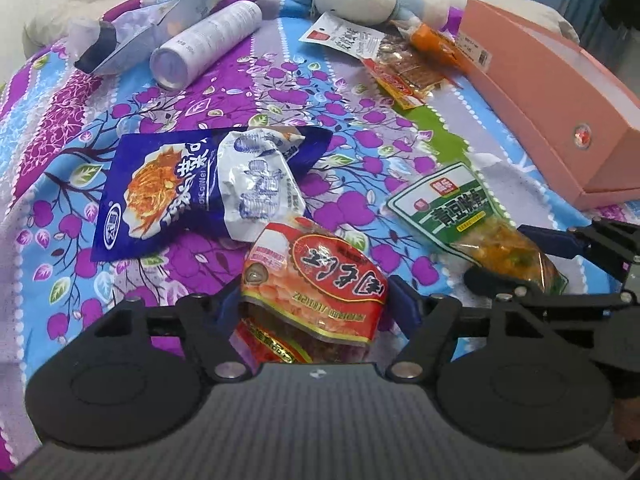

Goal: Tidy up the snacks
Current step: 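Carry the red spicy bag with left tool while right tool carries green bag to box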

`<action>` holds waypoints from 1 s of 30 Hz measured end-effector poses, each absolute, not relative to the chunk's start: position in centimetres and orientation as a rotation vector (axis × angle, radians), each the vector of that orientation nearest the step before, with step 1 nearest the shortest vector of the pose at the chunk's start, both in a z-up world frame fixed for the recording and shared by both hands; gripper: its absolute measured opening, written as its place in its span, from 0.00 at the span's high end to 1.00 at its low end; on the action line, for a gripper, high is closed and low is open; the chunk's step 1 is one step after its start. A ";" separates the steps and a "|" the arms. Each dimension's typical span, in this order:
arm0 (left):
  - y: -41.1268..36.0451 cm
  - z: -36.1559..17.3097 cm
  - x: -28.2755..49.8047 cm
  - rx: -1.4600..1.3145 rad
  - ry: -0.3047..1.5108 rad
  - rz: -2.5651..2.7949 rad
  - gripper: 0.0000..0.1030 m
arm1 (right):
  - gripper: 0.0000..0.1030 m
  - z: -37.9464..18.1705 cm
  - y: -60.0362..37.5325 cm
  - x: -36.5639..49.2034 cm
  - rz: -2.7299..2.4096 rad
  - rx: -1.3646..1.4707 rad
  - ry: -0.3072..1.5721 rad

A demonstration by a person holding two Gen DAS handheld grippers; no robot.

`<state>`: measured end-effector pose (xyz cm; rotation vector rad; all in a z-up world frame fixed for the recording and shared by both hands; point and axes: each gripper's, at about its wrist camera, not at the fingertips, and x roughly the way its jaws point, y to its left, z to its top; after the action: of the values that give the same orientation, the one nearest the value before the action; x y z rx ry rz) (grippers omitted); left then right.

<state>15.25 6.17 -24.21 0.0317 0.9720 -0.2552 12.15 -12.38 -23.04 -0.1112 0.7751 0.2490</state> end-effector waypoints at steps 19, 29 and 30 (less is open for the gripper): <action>7.2 -18.0 12.4 -0.227 0.891 -0.197 0.25 | 0.47 -17.3 -14.6 11.4 0.179 -0.018 0.740; 5.4 -11.4 12.5 -0.268 0.774 -0.217 0.25 | 0.47 -10.3 -16.7 10.8 0.152 -0.011 0.619; 5.1 -10.7 12.6 -0.272 0.759 -0.227 0.25 | 0.47 -9.6 -17.0 10.7 0.149 -0.013 0.606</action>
<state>12.58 5.07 -10.70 -0.2722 0.7589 -0.2271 10.75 -16.98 -9.58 -0.0127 0.6061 0.1494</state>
